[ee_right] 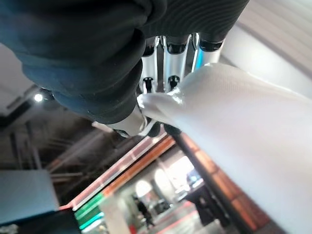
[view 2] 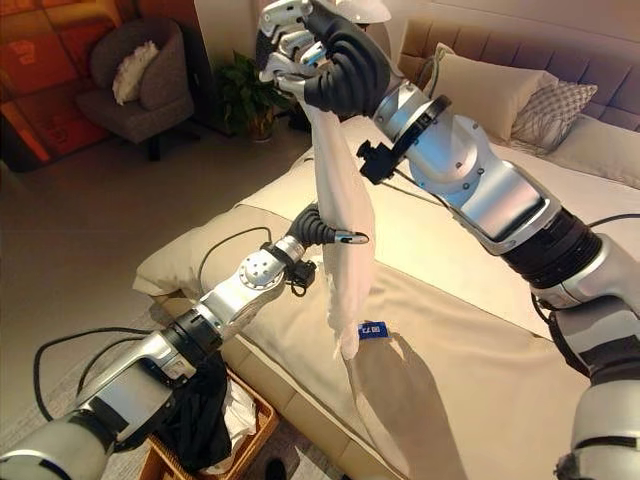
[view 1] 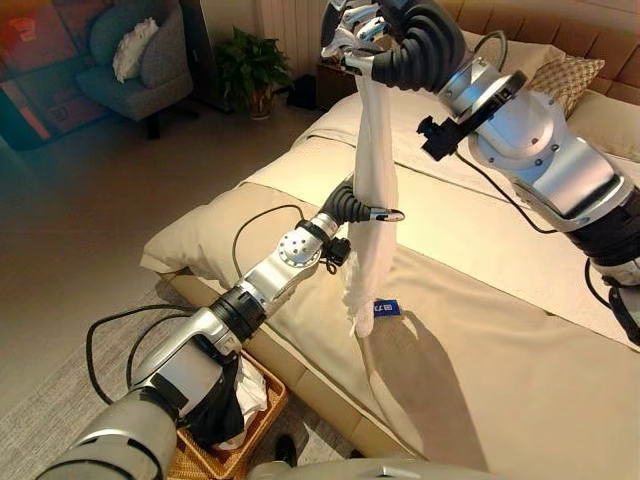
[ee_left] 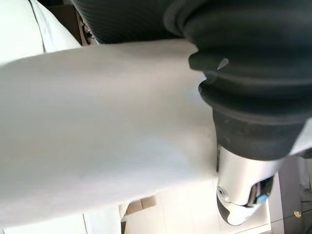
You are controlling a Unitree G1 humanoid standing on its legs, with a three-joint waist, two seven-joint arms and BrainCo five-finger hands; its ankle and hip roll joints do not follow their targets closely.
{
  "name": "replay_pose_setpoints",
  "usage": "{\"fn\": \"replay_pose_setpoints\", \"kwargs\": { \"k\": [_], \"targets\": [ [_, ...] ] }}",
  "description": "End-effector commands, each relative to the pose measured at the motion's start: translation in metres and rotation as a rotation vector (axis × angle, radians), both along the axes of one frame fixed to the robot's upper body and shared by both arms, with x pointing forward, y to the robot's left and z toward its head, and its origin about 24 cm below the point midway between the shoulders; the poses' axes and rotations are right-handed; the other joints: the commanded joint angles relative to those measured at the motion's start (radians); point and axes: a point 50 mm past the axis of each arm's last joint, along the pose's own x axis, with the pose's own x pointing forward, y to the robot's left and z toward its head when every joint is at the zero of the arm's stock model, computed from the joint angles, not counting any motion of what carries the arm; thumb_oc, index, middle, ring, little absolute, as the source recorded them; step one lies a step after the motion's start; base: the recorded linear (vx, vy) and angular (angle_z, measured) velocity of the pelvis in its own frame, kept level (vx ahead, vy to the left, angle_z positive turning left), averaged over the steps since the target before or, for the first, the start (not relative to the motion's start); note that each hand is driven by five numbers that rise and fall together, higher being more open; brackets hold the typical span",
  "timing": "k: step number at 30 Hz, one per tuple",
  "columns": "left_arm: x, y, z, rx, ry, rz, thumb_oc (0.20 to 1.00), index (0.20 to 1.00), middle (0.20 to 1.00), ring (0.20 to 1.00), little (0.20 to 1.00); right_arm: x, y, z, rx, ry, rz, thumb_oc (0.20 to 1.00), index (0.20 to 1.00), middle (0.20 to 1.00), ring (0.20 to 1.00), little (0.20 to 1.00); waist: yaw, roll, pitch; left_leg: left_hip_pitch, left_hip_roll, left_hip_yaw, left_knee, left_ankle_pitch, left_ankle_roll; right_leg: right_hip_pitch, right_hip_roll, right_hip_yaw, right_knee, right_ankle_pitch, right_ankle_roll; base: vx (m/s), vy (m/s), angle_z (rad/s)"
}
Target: Pick up clothes into the bucket
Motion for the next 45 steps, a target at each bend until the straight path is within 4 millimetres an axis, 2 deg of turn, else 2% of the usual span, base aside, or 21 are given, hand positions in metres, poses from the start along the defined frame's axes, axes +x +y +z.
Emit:
{"fn": "replay_pose_setpoints", "kwargs": {
  "k": [1, 2, 4, 8, 9, 10, 19, 22, 23, 25, 27, 29, 30, 32, 33, 38, 40, 41, 42, 43, 45],
  "targets": [
    [0.011, -0.012, 0.012, 0.007, -0.012, -0.017, 1.000, 1.000, 1.000, 1.000, 1.000, -0.023, 0.003, 0.024, 0.107, -0.074, 0.142, 0.200, 0.200, 0.200, 0.200, 0.200, 0.003, -0.049, -0.051, 0.040, 0.000, -0.005, 0.074, -0.150, -0.013, -0.011, -0.118, -0.042, -0.039, 0.096, 0.099, 0.00, 0.000, 0.00],
    [0.009, -0.014, 0.013, 0.007, -0.009, -0.042, 0.959, 0.959, 0.959, 0.959, 0.959, -0.023, 0.003, 0.023, 0.111, -0.060, 0.150, 0.200, 0.200, 0.200, 0.200, 0.200, 0.003, -0.048, -0.052, 0.041, 0.001, -0.006, 0.074, -0.149, -0.013, -0.010, -0.118, -0.045, -0.040, 0.097, 0.100, 0.00, 0.000, 0.00],
    [0.008, -0.014, 0.014, 0.004, -0.008, -0.049, 0.200, 0.200, 0.200, 0.200, 0.200, -0.023, 0.003, 0.023, 0.117, -0.057, 0.153, 0.200, 0.200, 0.200, 0.200, 0.200, 0.003, -0.047, -0.052, 0.041, 0.001, -0.006, 0.073, -0.149, -0.013, -0.010, -0.118, -0.046, -0.040, 0.097, 0.099, 0.00, 0.000, 0.00],
    [0.008, -0.010, 0.017, -0.002, -0.014, -0.062, 0.200, 0.200, 0.200, 0.200, 0.200, -0.025, 0.000, 0.025, 0.130, -0.071, 0.147, 0.200, 0.200, 0.200, 0.200, 0.200, 0.003, -0.046, -0.052, 0.043, 0.000, -0.007, 0.070, -0.147, -0.014, -0.009, -0.118, -0.048, -0.039, 0.096, 0.098, 0.00, 0.000, 0.00],
    [0.008, -0.007, 0.018, -0.005, -0.017, -0.056, 0.200, 0.200, 0.200, 0.200, 0.200, -0.024, -0.003, 0.025, 0.140, -0.071, 0.140, 0.548, 0.548, 0.548, 0.548, 0.548, 0.004, -0.045, -0.052, 0.043, 0.000, -0.007, 0.071, -0.147, -0.013, -0.009, -0.117, -0.048, -0.038, 0.095, 0.098, 0.00, 0.000, 0.00],
    [0.009, -0.004, 0.019, -0.007, -0.024, -0.048, 0.200, 0.200, 0.200, 0.200, 0.200, -0.024, -0.006, 0.026, 0.148, -0.080, 0.129, 1.000, 1.000, 1.000, 1.000, 1.000, 0.004, -0.046, -0.054, 0.043, 0.000, -0.009, 0.071, -0.148, -0.013, -0.007, -0.118, -0.048, -0.038, 0.094, 0.098, 0.00, 0.000, 0.00],
    [0.014, 0.036, 0.030, -0.033, -0.090, 0.072, 0.200, 0.200, 0.200, 0.200, 0.200, -0.016, -0.040, 0.026, 0.217, -0.101, -0.011, 1.000, 1.000, 1.000, 1.000, 1.000, 0.015, -0.044, -0.055, 0.048, -0.002, -0.020, 0.076, -0.153, -0.012, 0.006, -0.121, -0.056, -0.035, 0.087, 0.096, 0.00, -0.005, 0.04],
    [0.011, 0.071, 0.044, -0.027, -0.156, 0.139, 0.200, 0.200, 0.200, 0.200, 0.200, -0.010, -0.069, 0.017, 0.265, -0.081, -0.123, 1.000, 1.000, 1.000, 1.000, 1.000, 0.022, -0.037, -0.052, 0.048, -0.003, -0.024, 0.079, -0.155, -0.011, 0.011, -0.122, -0.063, -0.034, 0.083, 0.095, 0.00, 0.000, 0.00],
    [0.011, 0.071, 0.044, -0.025, -0.155, 0.139, 0.200, 0.200, 0.200, 0.200, 0.200, -0.011, -0.070, 0.016, 0.267, -0.080, -0.123, 1.000, 1.000, 1.000, 1.000, 1.000, 0.022, -0.039, -0.053, 0.048, -0.003, -0.024, 0.080, -0.156, -0.012, 0.011, -0.122, -0.063, -0.034, 0.083, 0.095, 0.00, 0.000, 0.00],
    [0.007, 0.105, 0.060, -0.013, -0.221, 0.217, 0.200, 0.200, 0.200, 0.200, 0.200, -0.005, -0.098, 0.002, 0.312, -0.042, -0.239, 1.000, 1.000, 1.000, 1.000, 1.000, 0.029, -0.030, -0.050, 0.047, -0.004, -0.029, 0.081, -0.157, -0.011, 0.015, -0.123, -0.067, -0.036, 0.081, 0.096, 0.00, -0.003, 0.02],
    [0.004, 0.116, 0.066, -0.013, -0.244, 0.240, 0.200, 0.200, 0.200, 0.200, 0.200, -0.003, -0.110, -0.006, 0.339, -0.020, -0.282, 1.000, 1.000, 1.000, 1.000, 1.000, 0.031, -0.028, -0.049, 0.047, -0.004, -0.029, 0.082, -0.158, -0.011, 0.015, -0.123, -0.068, -0.036, 0.081, 0.096, 0.01, -0.005, 0.04],
    [-0.004, 0.159, 0.079, 0.012, -0.297, 0.353, 0.200, 0.200, 0.200, 0.200, 0.200, 0.001, -0.139, -0.033, 0.391, 0.047, -0.404, 1.000, 1.000, 1.000, 1.000, 1.000, 0.040, -0.022, -0.045, 0.047, -0.004, -0.033, 0.084, -0.159, -0.011, 0.015, -0.123, -0.071, -0.036, 0.078, 0.095, 0.00, 0.000, 0.00],
    [-0.005, 0.159, 0.079, 0.013, -0.296, 0.353, 0.200, 0.200, 0.200, 0.200, 0.200, 0.000, -0.139, -0.033, 0.392, 0.049, -0.404, 1.000, 1.000, 1.000, 1.000, 1.000, 0.040, -0.024, -0.046, 0.047, -0.004, -0.033, 0.084, -0.159, -0.011, 0.016, -0.123, -0.071, -0.036, 0.078, 0.095, 0.00, 0.000, 0.00],
    [-0.016, 0.196, 0.088, 0.035, -0.336, 0.463, 0.200, 0.200, 0.200, 0.200, 0.200, 0.005, -0.167, -0.064, 0.423, 0.127, -0.547, 1.000, 1.000, 1.000, 1.000, 1.000, 0.050, -0.016, -0.035, 0.040, -0.007, -0.039, 0.089, -0.159, -0.010, 0.011, -0.124, -0.073, -0.033, 0.076, 0.093, -0.01, 0.004, 0.02],
    [-0.016, 0.196, 0.088, 0.036, -0.336, 0.464, 0.200, 0.200, 0.200, 0.200, 0.200, 0.005, -0.167, -0.064, 0.424, 0.128, -0.546, 1.000, 1.000, 1.000, 1.000, 1.000, 0.049, -0.017, -0.036, 0.040, -0.008, -0.039, 0.090, -0.159, -0.010, 0.011, -0.124, -0.073, -0.033, 0.076, 0.093, -0.01, 0.007, 0.03],
    [-0.045, 0.243, 0.101, 0.051, -0.411, 0.614, 0.200, 0.200, 0.200, 0.200, 0.200, 0.004, -0.194, -0.134, 0.481, 0.339, -0.699, 1.000, 1.000, 1.000, 1.000, 1.000, 0.065, -0.008, -0.012, 0.022, -0.010, -0.049, 0.101, -0.158, -0.009, 0.003, -0.126, -0.082, -0.028, 0.073, 0.091, -0.01, 0.005, 0.02],
    [-0.058, 0.258, 0.105, 0.035, -0.439, 0.663, 0.200, 0.200, 0.200, 0.200, 0.200, 0.001, -0.201, -0.187, 0.524, 0.503, -0.776, 1.000, 1.000, 1.000, 1.000, 1.000, 0.078, -0.005, 0.007, 0.008, -0.014, -0.058, 0.109, -0.157, -0.008, -0.004, -0.126, -0.088, -0.025, 0.073, 0.089, -0.04, 0.008, 0.16],
    [-0.063, 0.262, 0.107, 0.032, -0.448, 0.673, 0.200, 0.200, 0.200, 0.200, 0.200, -0.002, -0.203, -0.205, 0.530, 0.556, -0.807, 1.000, 1.000, 1.000, 1.000, 1.000, 0.083, -0.005, 0.016, 0.000, -0.015, -0.062, 0.112, -0.157, -0.007, -0.008, -0.126, -0.093, -0.024, 0.073, 0.088, -0.04, 0.000, 0.13],
    [-0.064, 0.262, 0.106, 0.034, -0.448, 0.675, 0.200, 0.200, 0.200, 0.200, 0.200, -0.002, -0.202, -0.205, 0.530, 0.557, -0.805, 1.000, 1.000, 1.000, 1.000, 1.000, 0.080, -0.006, 0.015, -0.001, -0.015, -0.063, 0.114, -0.157, -0.007, -0.008, -0.126, -0.094, -0.024, 0.073, 0.088, -0.07, -0.001, 0.11],
    [-0.071, 0.270, 0.109, 0.031, -0.465, 0.703, 0.200, 0.200, 0.200, 0.200, 0.200, -0.010, -0.204, -0.235, 0.568, 0.647, -0.853, 1.000, 1.000, 1.000, 1.000, 1.000, 0.090, -0.006, 0.037, -0.016, -0.017, -0.071, 0.122, -0.155, -0.007, -0.016, -0.126, -0.099, -0.020, 0.073, 0.087, -0.08, -0.001, 0.11],
    [-0.076, 0.274, 0.107, 0.022, -0.462, 0.713, 0.200, 0.200, 0.200, 0.200, 0.200, -0.017, -0.204, -0.262, 0.580, 0.733, -0.897, 1.000, 1.000, 1.000, 1.000, 1.000, 0.097, -0.009, 0.059, -0.038, -0.020, -0.081, 0.133, -0.152, -0.007, -0.030, -0.126, -0.105, -0.014, 0.073, 0.085, -0.09, -0.004, 0.17]
  ]
}}
